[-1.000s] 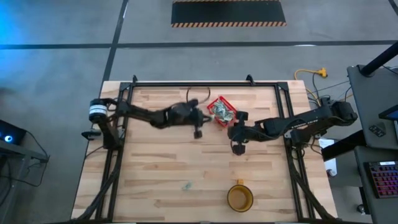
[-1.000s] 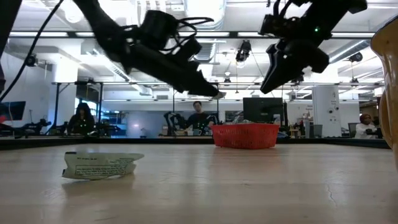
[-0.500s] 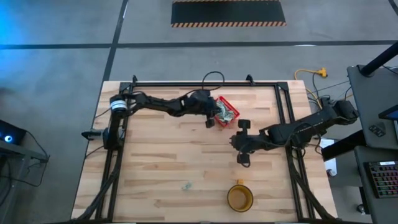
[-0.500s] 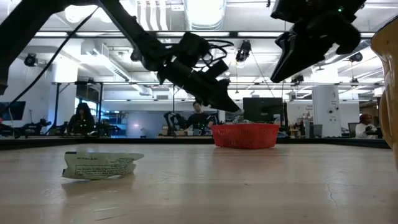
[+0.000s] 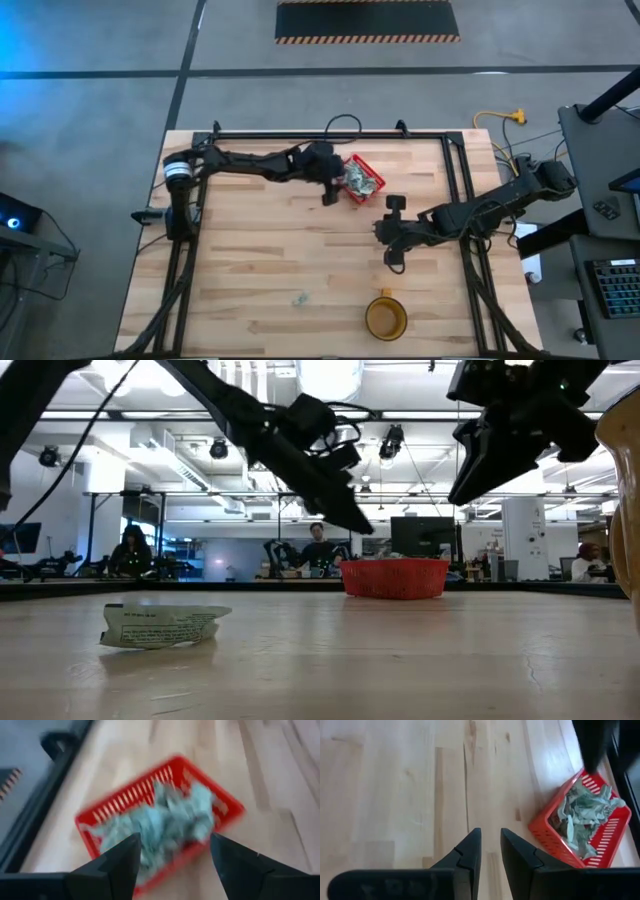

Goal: Pick and place Stevia / Truvia into bins
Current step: Put the stevia packet into the red basket

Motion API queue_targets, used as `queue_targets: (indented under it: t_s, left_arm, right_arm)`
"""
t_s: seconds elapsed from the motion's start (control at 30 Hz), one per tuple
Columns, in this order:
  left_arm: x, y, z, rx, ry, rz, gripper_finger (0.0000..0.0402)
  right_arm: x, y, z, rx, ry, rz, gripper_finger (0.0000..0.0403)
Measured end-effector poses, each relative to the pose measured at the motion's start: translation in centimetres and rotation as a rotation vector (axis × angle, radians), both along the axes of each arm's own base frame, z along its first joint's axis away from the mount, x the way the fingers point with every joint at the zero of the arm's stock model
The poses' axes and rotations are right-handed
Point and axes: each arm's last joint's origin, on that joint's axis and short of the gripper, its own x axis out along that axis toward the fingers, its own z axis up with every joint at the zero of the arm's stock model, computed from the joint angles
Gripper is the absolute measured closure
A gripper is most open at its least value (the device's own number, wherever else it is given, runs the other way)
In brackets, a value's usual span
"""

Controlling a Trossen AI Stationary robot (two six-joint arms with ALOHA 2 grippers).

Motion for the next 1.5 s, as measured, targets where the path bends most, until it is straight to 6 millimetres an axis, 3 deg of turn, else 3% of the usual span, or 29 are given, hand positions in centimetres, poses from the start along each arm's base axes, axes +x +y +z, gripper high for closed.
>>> queue_targets:
  t_s: [0.2, 0.43, 0.63, 0.77, 1.03, 1.5]
  left_arm:
    - [-3.2, -3.1, 0.4, -0.091, 0.217, -0.113, 0.0176]
    - [-7.5, -10.3, -1.7, -0.164, 0.324, -0.353, 0.0176]
    - [-10.0, -16.4, -3.9, -0.181, 0.194, -0.517, 0.0176]
    - [-10.9, -19.1, -5.0, -0.205, 0.067, -0.588, 0.0176]
    - [-11.3, -21.2, -7.0, -0.284, 0.018, -0.626, 0.0176]
    - [-9.6, -22.8, -11.0, -0.435, 0.026, -0.727, 0.0176]
  right_arm:
    - [-0.2, -0.1, -0.4, -0.007, 0.017, -0.001, 0.0339]
    - [-0.2, -0.1, -0.5, -0.008, 0.017, 0.001, 0.0344]
    - [-0.2, -0.1, -0.4, -0.007, 0.013, 0.004, 0.0344]
    - [-0.1, 0.0, -0.4, -0.007, 0.005, 0.007, 0.0344]
    - [0.0, 0.0, -0.3, -0.006, -0.012, 0.014, 0.0344]
    - [0.1, 0.0, -0.2, -0.004, -0.023, 0.018, 0.0346]
